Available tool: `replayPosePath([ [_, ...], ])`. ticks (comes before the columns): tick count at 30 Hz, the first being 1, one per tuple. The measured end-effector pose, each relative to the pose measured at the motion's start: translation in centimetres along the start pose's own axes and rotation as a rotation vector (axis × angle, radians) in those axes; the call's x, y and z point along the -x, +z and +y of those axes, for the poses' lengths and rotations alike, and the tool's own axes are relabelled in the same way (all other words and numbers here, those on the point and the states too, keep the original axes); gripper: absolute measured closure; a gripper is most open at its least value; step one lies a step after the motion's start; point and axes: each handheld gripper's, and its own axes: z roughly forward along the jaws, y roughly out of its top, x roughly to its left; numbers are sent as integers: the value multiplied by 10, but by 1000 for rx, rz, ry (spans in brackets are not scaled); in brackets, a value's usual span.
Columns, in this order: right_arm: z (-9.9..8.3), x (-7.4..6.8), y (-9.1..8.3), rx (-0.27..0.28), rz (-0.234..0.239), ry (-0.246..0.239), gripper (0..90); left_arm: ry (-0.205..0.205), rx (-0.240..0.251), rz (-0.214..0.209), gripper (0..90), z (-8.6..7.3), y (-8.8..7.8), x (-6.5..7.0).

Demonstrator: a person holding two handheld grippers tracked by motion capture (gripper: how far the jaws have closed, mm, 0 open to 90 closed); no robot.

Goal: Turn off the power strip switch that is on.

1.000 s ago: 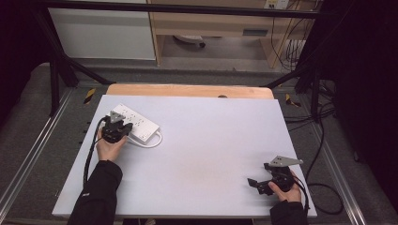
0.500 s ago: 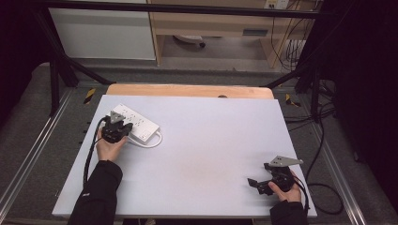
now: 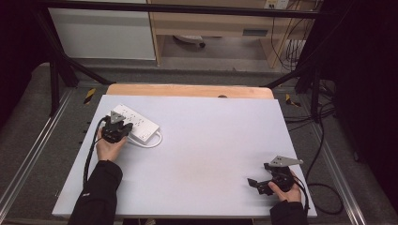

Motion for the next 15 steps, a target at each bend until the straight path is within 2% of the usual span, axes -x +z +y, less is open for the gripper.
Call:
replayPosePath([
  [8,0,0,0,3,1,2,10,10,4,1,900,-1,0,0],
  [10,0,0,0,3,1,0,10,-9,5,-8,900,-1,0,-1],
  [15,0,0,0,3,0,2,10,-7,5,-5,900,-1,0,-1],
])
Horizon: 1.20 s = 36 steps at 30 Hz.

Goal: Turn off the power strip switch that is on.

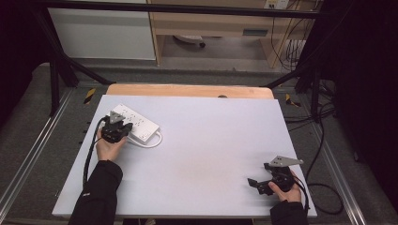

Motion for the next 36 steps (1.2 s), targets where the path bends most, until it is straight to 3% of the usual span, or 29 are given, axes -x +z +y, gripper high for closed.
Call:
replayPosePath([
  [8,0,0,0,1,1,1,10,-5,1,-2,900,0,0,-2],
  [10,0,0,0,0,2,-3,10,3,-5,27,900,-1,1,-3],
  [15,0,0,0,-1,2,-1,10,-17,2,3,900,-3,0,-6],
  [18,0,0,0,-1,2,-1,10,0,3,-2,900,-3,0,-5],
  [23,0,0,0,-2,1,-4,10,13,8,-1,900,-2,1,-2],
  [36,0,0,0,0,3,2,10,-9,-3,-7,900,-3,-3,-6],
])
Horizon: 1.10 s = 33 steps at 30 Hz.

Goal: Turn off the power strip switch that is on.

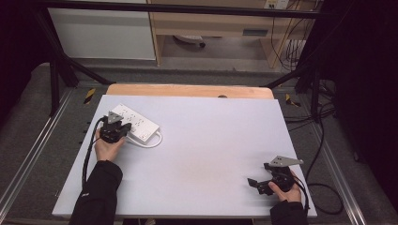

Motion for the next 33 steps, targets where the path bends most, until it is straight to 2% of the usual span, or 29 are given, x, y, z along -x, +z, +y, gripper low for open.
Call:
replayPosePath([
  [3,0,0,1,1,-1,-3,10,-2,-6,-8,900,-1,-3,-1],
  [17,0,0,0,-2,-2,0,10,-8,24,-30,892,1,-24,-2],
  [27,0,0,0,-1,-4,-1,10,9,-10,-74,785,-2,-35,2],
  [30,0,0,0,1,-3,-5,10,5,-21,-80,704,-3,-38,2],
  [31,0,0,0,1,-3,-6,10,-2,-21,-93,669,-3,-39,2],
  [33,0,0,0,2,-3,-6,10,7,-24,-91,628,-4,-42,4],
])
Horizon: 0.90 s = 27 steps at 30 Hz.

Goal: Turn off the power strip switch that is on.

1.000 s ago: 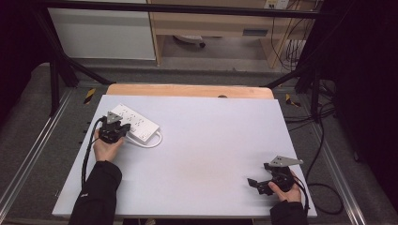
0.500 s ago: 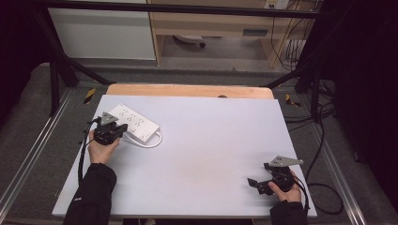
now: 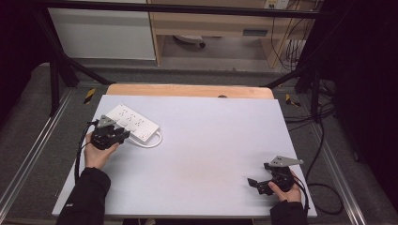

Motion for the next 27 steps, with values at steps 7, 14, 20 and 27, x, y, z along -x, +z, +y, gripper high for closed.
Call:
replayPosePath([
  [7,0,0,0,0,-2,-2,10,15,-3,-28,449,0,-9,7],
  [14,0,0,0,1,0,1,10,16,-22,-54,248,-4,-16,15],
  [20,0,0,0,2,1,3,10,35,-47,-68,121,-9,-20,24],
  [27,0,0,0,1,2,4,10,70,-41,-74,64,-17,-28,38],
])
